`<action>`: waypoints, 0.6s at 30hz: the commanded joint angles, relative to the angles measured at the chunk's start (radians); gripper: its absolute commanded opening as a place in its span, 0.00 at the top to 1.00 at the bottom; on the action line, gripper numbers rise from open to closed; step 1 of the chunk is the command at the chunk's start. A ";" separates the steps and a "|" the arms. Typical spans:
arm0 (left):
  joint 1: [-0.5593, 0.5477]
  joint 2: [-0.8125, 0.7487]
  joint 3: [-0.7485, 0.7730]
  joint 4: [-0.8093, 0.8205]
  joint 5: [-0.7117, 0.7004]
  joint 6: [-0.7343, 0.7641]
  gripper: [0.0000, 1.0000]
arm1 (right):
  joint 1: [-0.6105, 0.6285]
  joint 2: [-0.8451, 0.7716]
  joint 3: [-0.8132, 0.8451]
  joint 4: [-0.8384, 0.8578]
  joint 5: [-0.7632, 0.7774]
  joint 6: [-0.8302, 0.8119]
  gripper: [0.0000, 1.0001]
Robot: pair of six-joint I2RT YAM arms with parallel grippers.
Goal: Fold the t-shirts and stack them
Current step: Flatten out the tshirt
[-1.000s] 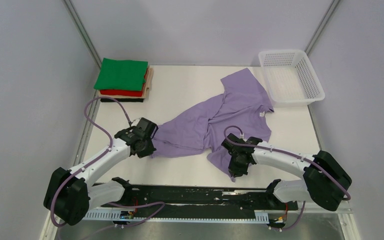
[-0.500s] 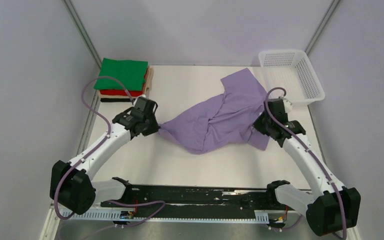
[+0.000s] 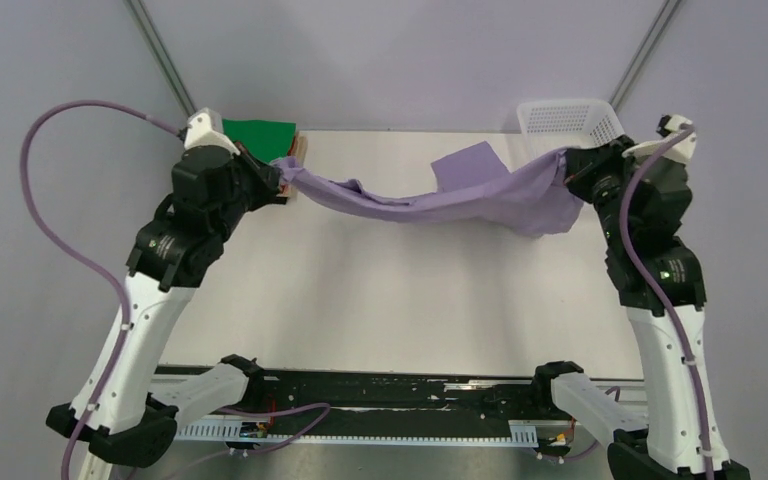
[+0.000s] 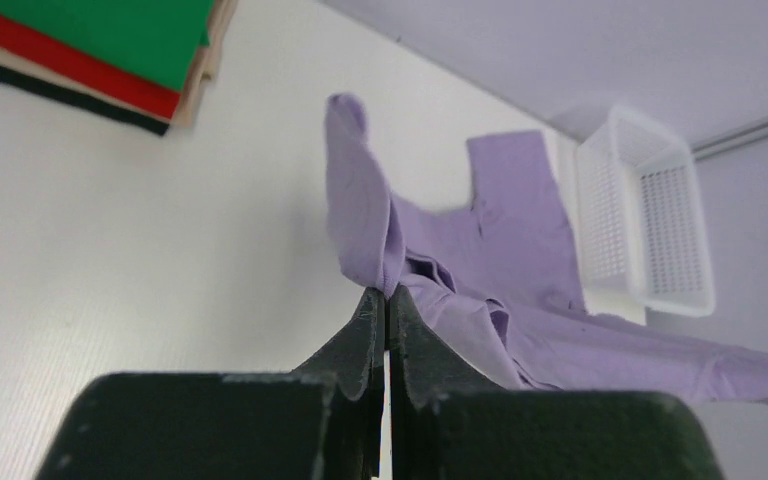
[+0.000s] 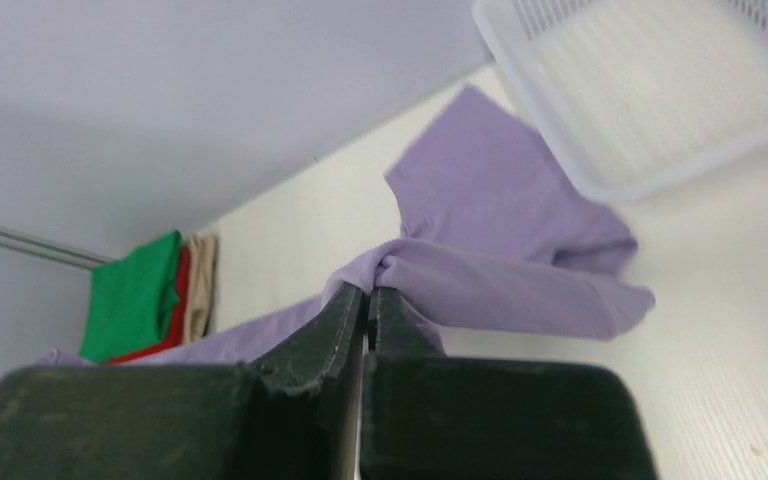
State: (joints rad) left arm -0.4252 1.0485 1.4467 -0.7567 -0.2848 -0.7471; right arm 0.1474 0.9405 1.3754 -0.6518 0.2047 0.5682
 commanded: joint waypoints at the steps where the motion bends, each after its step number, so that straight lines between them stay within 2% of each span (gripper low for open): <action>1: 0.005 -0.062 0.153 -0.056 -0.095 0.057 1.00 | -0.005 -0.034 0.202 0.055 0.038 -0.123 1.00; 6: 0.005 -0.117 0.277 -0.076 -0.101 0.067 1.00 | -0.004 -0.015 0.371 0.075 -0.025 -0.213 1.00; 10: 0.005 -0.150 0.358 -0.082 -0.055 0.074 1.00 | -0.004 -0.022 0.445 0.153 -0.117 -0.261 1.00; 18: 0.005 -0.222 0.515 -0.128 0.015 0.087 1.00 | -0.004 -0.016 0.708 0.156 -0.238 -0.308 1.00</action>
State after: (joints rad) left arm -0.4248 0.8631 1.8965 -0.8658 -0.3080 -0.6872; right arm 0.1471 0.9409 1.9594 -0.5758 0.0448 0.3130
